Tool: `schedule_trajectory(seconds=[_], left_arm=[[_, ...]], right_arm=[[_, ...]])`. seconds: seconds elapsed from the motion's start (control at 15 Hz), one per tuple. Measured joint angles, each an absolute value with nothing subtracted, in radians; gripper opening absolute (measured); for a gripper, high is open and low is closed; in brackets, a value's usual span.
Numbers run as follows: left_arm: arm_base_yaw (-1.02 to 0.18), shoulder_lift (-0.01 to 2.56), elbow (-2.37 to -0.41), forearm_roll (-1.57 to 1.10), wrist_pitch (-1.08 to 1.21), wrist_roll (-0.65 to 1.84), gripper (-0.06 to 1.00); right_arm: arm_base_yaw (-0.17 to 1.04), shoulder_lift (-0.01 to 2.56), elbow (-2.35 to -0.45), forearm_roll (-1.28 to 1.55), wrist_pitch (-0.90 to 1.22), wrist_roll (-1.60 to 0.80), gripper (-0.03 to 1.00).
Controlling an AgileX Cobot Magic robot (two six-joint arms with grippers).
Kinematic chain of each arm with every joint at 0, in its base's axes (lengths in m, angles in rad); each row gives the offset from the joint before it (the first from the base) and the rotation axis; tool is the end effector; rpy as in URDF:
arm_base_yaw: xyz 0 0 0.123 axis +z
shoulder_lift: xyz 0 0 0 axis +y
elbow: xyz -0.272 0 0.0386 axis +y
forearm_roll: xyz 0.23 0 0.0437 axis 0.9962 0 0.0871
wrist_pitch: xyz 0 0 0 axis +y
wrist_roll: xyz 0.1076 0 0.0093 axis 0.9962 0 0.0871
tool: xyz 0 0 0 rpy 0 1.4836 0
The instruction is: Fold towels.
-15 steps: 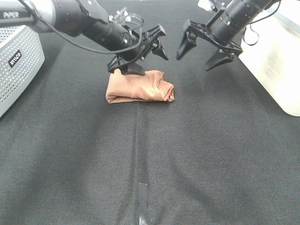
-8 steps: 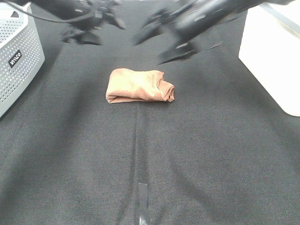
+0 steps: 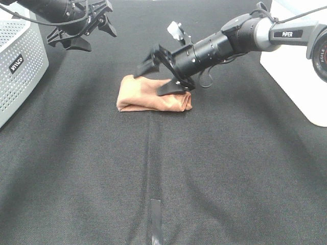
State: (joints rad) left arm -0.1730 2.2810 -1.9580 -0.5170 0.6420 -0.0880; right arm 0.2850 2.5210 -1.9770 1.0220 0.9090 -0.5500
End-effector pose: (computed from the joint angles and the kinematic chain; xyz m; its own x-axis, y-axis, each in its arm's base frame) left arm 0.4964 -0.1192 0.1976 -0.8020 -0.3377 -0.4928 -0.0347 0.8498 -0.5259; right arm 0.4623 0.2112 0.0990 -0.9327 -0.0916 -0.3488 -0.3203 0.6551 0.6843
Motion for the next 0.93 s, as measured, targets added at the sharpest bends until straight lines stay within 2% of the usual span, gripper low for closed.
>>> schedule_trajectory(seconds=[0.47, 0.73, 0.93], left_arm=[[-0.173, 2.281, -1.958, -0.509, 0.660, -0.088, 0.73], [-0.173, 2.276, -1.958, -0.490, 0.714, -0.081, 0.73], [-0.173, 2.203, -1.958, -0.390, 0.835, -0.015, 0.73]], right_arm=[[0.214, 2.484, -1.981, 0.949, 0.936, -0.514, 0.87], [0.190, 2.473, -1.981, 0.763, 0.967, -0.417, 0.87], [0.190, 2.387, -1.981, 0.646, 0.999, -0.374, 0.87]])
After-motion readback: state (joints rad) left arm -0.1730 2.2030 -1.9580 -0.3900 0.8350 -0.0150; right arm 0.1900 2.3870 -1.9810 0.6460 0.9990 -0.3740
